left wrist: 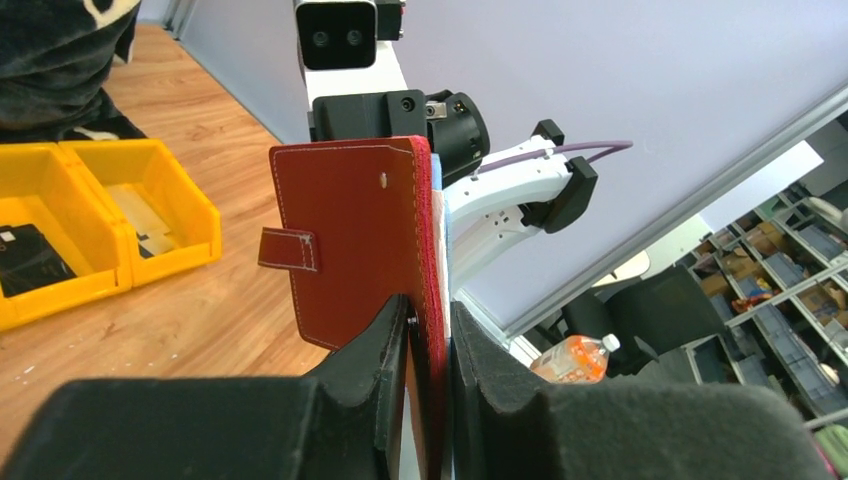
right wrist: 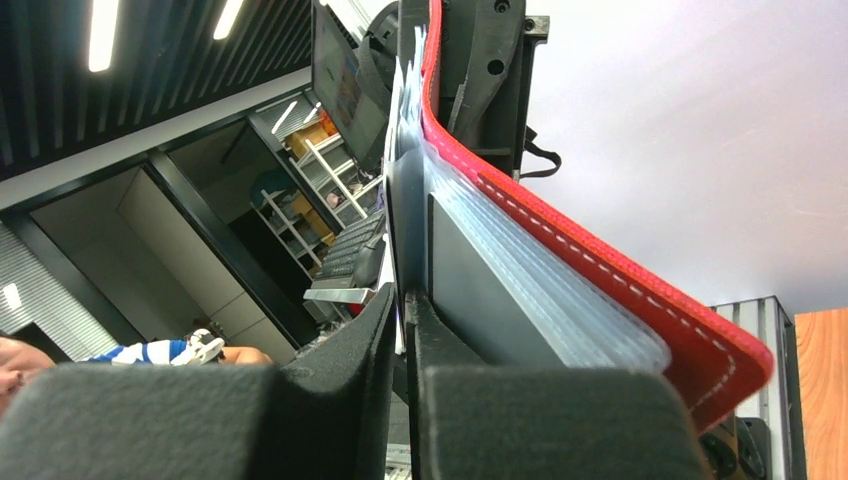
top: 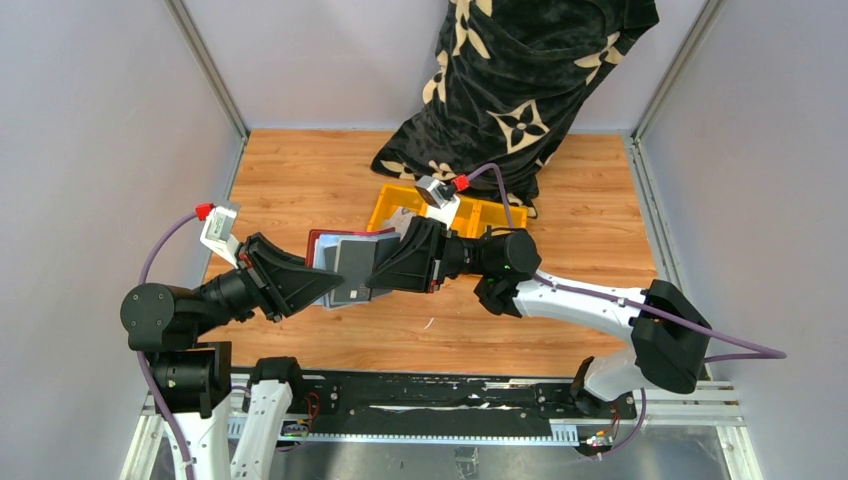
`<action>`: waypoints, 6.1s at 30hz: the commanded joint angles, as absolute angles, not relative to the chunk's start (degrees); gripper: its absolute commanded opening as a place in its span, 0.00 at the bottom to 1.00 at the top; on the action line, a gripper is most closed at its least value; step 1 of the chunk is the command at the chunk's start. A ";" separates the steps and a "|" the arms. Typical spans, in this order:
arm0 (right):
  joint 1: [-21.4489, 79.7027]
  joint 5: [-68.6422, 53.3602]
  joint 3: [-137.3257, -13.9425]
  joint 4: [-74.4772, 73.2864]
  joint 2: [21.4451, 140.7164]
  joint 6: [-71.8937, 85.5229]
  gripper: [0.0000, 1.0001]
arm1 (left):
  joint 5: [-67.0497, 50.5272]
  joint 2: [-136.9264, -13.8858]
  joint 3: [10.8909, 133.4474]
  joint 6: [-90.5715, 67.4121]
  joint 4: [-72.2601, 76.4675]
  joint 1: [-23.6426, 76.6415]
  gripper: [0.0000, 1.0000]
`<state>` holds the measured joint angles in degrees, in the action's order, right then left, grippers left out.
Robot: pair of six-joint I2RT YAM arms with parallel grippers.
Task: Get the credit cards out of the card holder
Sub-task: Remove the credit card from the card holder.
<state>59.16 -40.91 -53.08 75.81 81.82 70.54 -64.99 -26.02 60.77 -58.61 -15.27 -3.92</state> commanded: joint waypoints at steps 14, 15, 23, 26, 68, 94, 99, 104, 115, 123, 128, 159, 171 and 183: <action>58.94 -38.70 -53.15 86.31 83.16 74.35 0.00 | -66.49 -25.44 61.12 -59.54 -14.46 -3.60 0.15; 58.83 -38.61 -52.84 86.58 82.95 74.37 0.00 | -66.45 -25.53 61.23 -59.65 -14.42 -3.58 0.15; 58.45 -37.39 -50.10 86.82 81.04 73.66 0.00 | -66.44 -26.35 61.84 -58.88 -15.17 -3.60 0.15; 58.45 -37.36 -50.01 86.89 80.99 73.72 0.00 | -66.01 -26.04 61.80 -58.66 -15.24 -3.60 0.17; 57.13 -34.82 -50.63 91.03 82.13 76.48 0.00 | -66.07 -26.02 64.61 -57.90 -16.66 -3.60 0.16; 58.50 -35.54 -50.81 90.22 80.92 73.64 0.17 | -65.04 -25.60 63.86 -59.56 -15.10 -3.60 0.14; 58.62 -36.57 -52.05 83.80 80.50 70.73 0.32 | -64.93 -25.42 63.55 -58.86 -15.51 -3.60 0.16; 58.62 -37.95 -53.83 77.91 80.15 68.32 0.32 | -65.30 -25.09 63.67 -57.84 -16.41 -3.60 0.16; 58.56 -39.82 -55.84 77.88 80.04 69.37 0.00 | -65.32 -25.14 63.45 -54.64 -19.48 -3.60 0.23; 58.41 -37.75 -52.96 85.16 80.94 72.65 0.00 | -65.08 -24.32 62.53 -59.92 -14.03 -3.60 0.28; 58.01 -36.33 -51.61 87.96 81.41 74.02 0.00 | -65.20 -24.25 62.53 -60.88 -13.10 -3.60 0.25; 56.96 -35.71 -46.38 86.30 75.17 70.93 0.00 | -64.60 -25.38 63.56 -61.47 -13.74 -3.60 0.05; 57.12 -35.98 -46.68 87.07 75.98 71.49 0.00 | -64.70 -25.40 63.55 -62.60 -12.68 -3.60 0.05; 58.79 -35.29 -46.49 88.23 79.46 71.41 0.00 | -63.01 -25.84 63.26 -66.81 -8.93 -3.60 0.03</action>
